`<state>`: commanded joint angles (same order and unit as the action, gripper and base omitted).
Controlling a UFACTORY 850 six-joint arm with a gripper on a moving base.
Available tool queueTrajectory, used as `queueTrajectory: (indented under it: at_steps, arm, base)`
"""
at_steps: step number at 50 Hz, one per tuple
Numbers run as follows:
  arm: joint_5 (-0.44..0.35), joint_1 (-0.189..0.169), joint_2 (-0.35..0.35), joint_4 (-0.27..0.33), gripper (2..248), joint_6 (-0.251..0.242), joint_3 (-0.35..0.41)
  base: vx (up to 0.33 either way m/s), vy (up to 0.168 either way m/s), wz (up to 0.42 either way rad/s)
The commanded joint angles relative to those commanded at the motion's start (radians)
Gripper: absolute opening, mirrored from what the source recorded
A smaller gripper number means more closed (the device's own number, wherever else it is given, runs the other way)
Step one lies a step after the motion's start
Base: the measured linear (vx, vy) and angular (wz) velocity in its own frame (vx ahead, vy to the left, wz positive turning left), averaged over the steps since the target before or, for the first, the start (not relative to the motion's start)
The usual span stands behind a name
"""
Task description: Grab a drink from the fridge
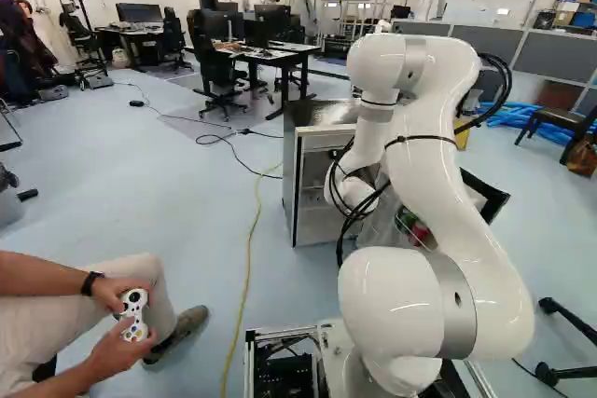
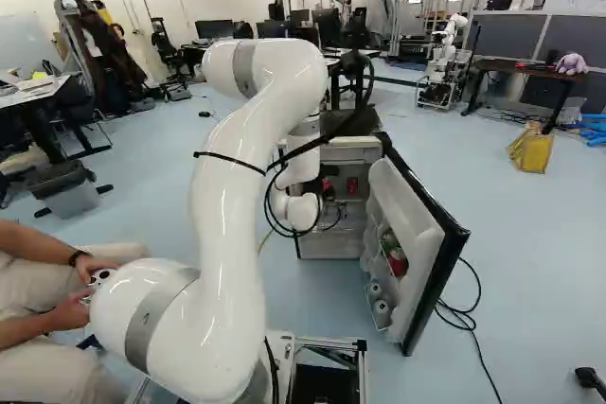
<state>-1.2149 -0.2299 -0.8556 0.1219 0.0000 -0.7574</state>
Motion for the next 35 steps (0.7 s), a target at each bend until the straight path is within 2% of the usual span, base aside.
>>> queueTrajectory:
  at_steps: [22, 35]
  arm:
    - [0.000, -0.015, 0.138, 0.000, 89, 0.000, 0.150]
    - [0.000, -0.021, 0.204, 0.000, 89, 0.000, 0.208]
  base:
    - [0.000, 0.000, 0.000]
    - [0.000, 0.000, 0.000]
